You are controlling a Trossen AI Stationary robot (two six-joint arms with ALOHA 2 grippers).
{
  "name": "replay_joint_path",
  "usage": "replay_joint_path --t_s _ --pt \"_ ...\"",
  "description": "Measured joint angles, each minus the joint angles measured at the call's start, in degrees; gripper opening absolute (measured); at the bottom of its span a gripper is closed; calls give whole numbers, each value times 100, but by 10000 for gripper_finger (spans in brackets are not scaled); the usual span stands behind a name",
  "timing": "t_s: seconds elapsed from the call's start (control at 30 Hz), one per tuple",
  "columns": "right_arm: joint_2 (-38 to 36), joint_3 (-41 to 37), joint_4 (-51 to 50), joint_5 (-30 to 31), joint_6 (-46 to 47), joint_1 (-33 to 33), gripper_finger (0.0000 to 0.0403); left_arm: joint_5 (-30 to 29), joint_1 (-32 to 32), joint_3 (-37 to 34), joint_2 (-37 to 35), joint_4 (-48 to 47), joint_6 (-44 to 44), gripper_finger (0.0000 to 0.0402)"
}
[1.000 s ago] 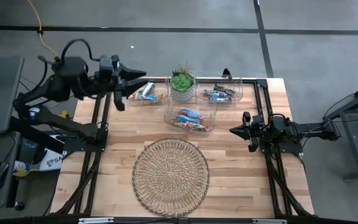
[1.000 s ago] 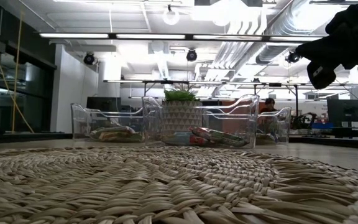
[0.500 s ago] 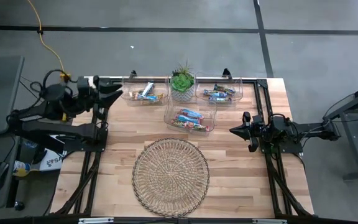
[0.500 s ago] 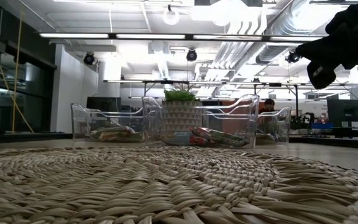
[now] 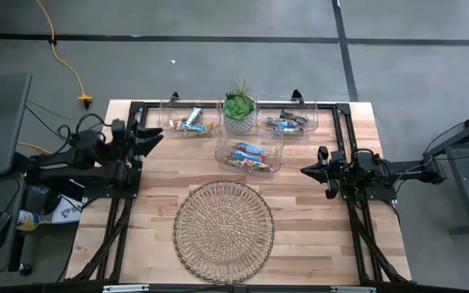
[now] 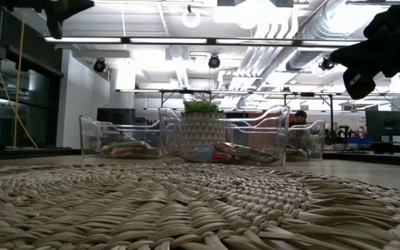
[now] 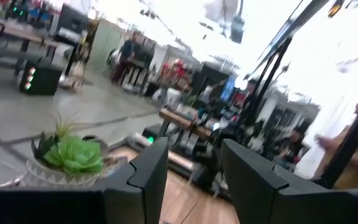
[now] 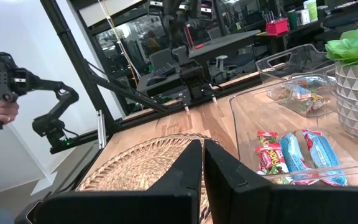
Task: Pick and place Granola Bars by type
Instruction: Return to Home Position
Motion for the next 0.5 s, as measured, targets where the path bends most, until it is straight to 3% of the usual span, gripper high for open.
replay_joint_path --t_s 0.23,0.5 --pt "0 0 1 0 0 0 0 370 0 -563 -1100 -60 -65 147" --pt "2 0 -2 0 0 1 0 1299 0 -1034 -1091 -20 -344 147"
